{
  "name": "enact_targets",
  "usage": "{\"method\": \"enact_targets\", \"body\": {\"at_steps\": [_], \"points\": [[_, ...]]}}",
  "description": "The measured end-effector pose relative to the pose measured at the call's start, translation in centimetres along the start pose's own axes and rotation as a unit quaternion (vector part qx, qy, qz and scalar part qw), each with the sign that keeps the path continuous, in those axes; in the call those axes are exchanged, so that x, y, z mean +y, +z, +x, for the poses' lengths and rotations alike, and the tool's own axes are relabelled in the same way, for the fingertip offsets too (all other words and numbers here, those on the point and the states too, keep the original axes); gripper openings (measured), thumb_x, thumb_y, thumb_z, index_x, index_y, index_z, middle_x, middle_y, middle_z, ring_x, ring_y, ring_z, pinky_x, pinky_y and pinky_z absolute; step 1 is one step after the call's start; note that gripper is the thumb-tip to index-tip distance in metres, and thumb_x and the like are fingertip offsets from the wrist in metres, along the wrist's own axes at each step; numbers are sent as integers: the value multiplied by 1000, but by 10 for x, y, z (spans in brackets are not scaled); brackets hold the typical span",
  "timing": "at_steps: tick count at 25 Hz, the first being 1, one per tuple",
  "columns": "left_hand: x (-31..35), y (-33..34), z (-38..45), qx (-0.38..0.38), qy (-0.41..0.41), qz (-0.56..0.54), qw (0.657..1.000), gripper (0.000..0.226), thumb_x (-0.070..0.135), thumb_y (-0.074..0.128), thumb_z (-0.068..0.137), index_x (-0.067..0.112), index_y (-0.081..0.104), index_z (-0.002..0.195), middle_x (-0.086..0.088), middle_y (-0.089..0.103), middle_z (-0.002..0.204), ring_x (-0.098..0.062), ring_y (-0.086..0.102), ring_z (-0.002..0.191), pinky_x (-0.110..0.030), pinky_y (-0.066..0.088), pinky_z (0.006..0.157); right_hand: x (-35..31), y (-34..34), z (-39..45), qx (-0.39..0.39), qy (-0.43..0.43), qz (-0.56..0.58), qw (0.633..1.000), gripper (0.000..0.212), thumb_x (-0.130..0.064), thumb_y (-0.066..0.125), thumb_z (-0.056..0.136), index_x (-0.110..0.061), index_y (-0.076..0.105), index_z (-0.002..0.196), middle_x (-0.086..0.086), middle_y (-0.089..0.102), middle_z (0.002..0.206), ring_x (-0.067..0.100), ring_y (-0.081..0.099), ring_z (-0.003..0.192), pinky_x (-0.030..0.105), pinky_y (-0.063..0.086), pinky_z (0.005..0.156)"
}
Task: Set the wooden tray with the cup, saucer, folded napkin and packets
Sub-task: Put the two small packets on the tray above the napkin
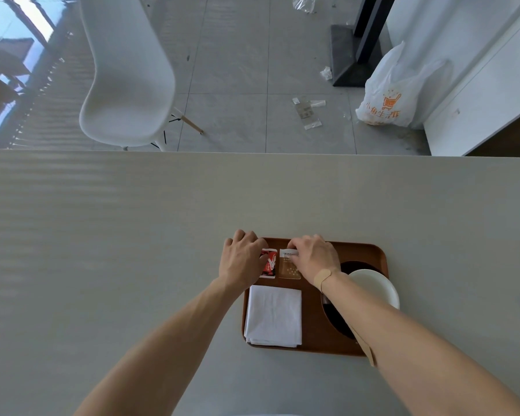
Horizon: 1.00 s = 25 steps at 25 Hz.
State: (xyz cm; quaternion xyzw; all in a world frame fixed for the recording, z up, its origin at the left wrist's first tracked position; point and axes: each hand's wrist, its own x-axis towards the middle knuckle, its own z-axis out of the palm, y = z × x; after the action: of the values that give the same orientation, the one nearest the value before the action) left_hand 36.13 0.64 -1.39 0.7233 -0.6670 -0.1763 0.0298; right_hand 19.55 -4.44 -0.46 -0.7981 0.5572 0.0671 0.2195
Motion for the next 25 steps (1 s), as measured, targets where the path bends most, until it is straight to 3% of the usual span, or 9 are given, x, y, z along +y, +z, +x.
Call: {"method": "enact_targets", "body": {"at_steps": [9, 13, 18, 25], "points": [[-3, 3, -4, 40, 30, 26, 998, 30, 37, 58, 92, 27, 58, 120, 3, 61, 115, -23, 49, 109, -36, 39, 88, 0, 3, -6, 55, -18, -45, 997, 25, -30, 54, 95, -26, 61, 118, -1, 63, 115, 22, 52, 106, 35, 44, 85], [-11, -3, -15, 59, 58, 3, 997, 24, 39, 66, 86, 29, 68, 108, 7, 65, 107, -23, 54, 106, -41, 35, 92, 3, -2, -14, 41, -88, -46, 994, 35, -34, 58, 91, -29, 58, 125, -6, 61, 121, 20, 50, 113, 36, 39, 90], [-18, 0, -26, 5, 109, 45, 993, 41, 43, 71, 81, 33, 65, 120, 8, 63, 122, -23, 50, 121, -53, 27, 108, 7, 1, -22, 14, -111, -100, 989, 47, -41, 61, 88, -28, 52, 132, -4, 57, 125, 20, 46, 117, 37, 36, 93], [-12, 1, -20, -32, 92, 78, 992, 53, 48, 65, 85, 37, 51, 134, 8, 53, 131, -22, 37, 132, -54, 5, 112, 4, 7, -23, -1, -82, -98, 992, 52, -40, 61, 89, -28, 46, 137, -1, 53, 132, 23, 45, 120, 39, 37, 96]]}}
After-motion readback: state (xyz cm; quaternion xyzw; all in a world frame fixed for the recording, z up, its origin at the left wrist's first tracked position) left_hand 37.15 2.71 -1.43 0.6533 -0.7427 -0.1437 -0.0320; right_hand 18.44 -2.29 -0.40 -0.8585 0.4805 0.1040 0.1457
